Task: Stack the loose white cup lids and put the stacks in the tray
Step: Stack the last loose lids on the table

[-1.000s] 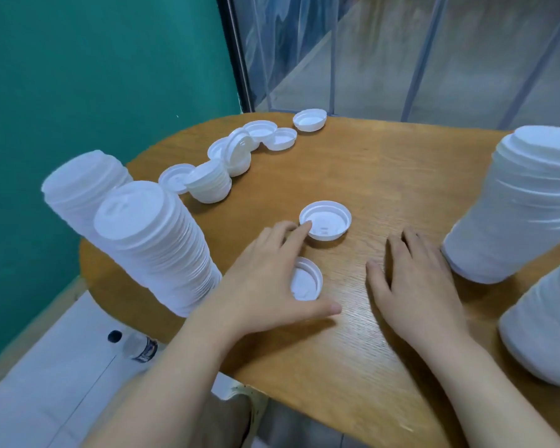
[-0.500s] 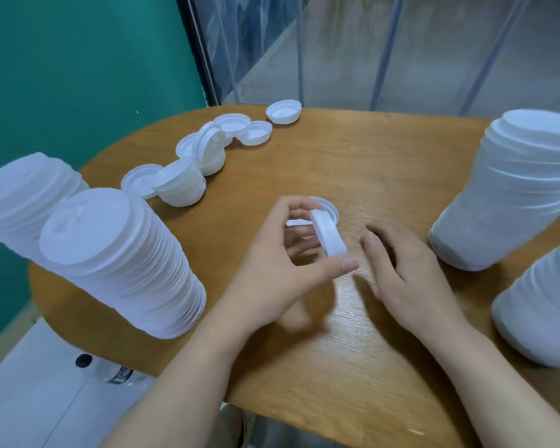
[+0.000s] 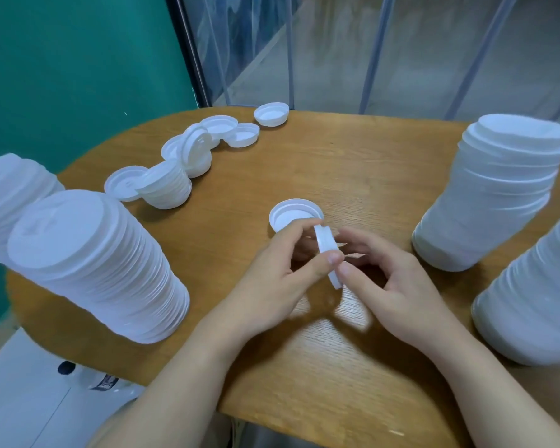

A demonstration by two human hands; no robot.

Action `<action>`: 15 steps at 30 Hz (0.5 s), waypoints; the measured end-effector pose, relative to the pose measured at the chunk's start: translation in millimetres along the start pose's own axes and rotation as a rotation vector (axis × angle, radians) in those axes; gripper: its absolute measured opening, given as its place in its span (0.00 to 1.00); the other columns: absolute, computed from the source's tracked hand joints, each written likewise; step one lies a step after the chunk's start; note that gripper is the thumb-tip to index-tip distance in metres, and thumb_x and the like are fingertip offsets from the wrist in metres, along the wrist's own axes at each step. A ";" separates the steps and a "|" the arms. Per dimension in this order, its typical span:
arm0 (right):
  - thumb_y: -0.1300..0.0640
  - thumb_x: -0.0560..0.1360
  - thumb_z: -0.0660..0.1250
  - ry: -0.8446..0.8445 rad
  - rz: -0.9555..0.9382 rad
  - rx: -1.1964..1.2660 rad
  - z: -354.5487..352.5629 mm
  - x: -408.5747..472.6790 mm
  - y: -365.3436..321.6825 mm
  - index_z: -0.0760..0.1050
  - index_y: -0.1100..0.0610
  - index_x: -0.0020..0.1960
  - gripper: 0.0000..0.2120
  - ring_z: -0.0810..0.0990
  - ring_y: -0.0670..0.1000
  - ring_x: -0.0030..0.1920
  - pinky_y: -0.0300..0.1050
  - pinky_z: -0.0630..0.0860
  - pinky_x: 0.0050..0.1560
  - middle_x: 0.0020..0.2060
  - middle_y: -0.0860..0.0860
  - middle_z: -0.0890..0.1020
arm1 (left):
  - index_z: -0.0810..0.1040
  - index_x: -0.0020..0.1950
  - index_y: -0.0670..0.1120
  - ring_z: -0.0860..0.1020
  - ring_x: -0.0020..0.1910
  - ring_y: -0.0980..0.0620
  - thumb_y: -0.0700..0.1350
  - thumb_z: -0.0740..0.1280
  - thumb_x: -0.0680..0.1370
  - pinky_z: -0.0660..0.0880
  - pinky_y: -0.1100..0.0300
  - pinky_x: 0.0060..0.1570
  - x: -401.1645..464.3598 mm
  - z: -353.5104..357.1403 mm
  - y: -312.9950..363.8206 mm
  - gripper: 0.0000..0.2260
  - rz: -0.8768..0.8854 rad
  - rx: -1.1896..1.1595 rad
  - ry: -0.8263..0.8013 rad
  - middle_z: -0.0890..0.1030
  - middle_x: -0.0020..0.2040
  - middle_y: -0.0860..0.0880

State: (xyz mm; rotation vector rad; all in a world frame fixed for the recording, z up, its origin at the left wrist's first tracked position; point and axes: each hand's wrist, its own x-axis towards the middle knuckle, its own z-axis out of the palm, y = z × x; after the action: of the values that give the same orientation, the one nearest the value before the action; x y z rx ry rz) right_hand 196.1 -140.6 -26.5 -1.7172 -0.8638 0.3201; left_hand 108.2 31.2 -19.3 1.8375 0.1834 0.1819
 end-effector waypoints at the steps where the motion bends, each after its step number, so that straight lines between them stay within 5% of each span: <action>1: 0.49 0.77 0.72 0.006 0.011 0.015 -0.1 -0.3 2.3 0.76 0.43 0.65 0.17 0.81 0.40 0.59 0.31 0.74 0.59 0.56 0.35 0.83 | 0.75 0.70 0.50 0.82 0.60 0.54 0.61 0.66 0.77 0.76 0.55 0.63 1.3 -1.2 -0.6 0.25 0.011 0.049 -0.005 0.84 0.59 0.52; 5: 0.50 0.73 0.77 0.124 0.069 -0.015 -1.5 2.4 6.1 0.77 0.47 0.65 0.22 0.81 0.41 0.59 0.33 0.75 0.60 0.57 0.41 0.83 | 0.81 0.62 0.48 0.79 0.56 0.55 0.56 0.59 0.84 0.74 0.60 0.57 8.8 -10.8 -4.8 0.17 0.186 0.344 0.193 0.82 0.55 0.53; 8: 0.49 0.72 0.77 0.177 0.034 -0.321 -4.5 4.7 14.9 0.77 0.50 0.66 0.24 0.77 0.44 0.60 0.36 0.71 0.62 0.58 0.43 0.78 | 0.82 0.60 0.47 0.75 0.53 0.54 0.51 0.65 0.84 0.70 0.63 0.55 18.4 -22.2 -13.8 0.11 0.261 0.592 0.344 0.79 0.54 0.54; 11: 0.50 0.71 0.79 0.154 0.014 -0.493 -4.2 6.0 25.8 0.77 0.56 0.67 0.28 0.74 0.49 0.62 0.34 0.63 0.65 0.59 0.48 0.77 | 0.81 0.64 0.50 0.72 0.62 0.49 0.53 0.72 0.78 0.66 0.57 0.63 28.7 -27.9 -28.2 0.16 0.209 0.895 0.284 0.78 0.64 0.52; 15: 0.47 0.71 0.77 0.140 -0.021 -0.529 -3.9 6.1 29.0 0.76 0.57 0.67 0.28 0.72 0.48 0.62 0.26 0.57 0.64 0.59 0.49 0.77 | 0.84 0.59 0.49 0.75 0.64 0.46 0.47 0.73 0.79 0.71 0.49 0.64 34.6 -24.5 -35.1 0.10 0.200 0.900 0.277 0.80 0.64 0.49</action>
State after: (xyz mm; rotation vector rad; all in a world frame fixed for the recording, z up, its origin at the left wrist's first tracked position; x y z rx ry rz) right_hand 213.8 -142.0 -50.6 -2.1848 -0.9134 -0.0541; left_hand 135.5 71.2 -45.4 2.7246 0.3059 0.5644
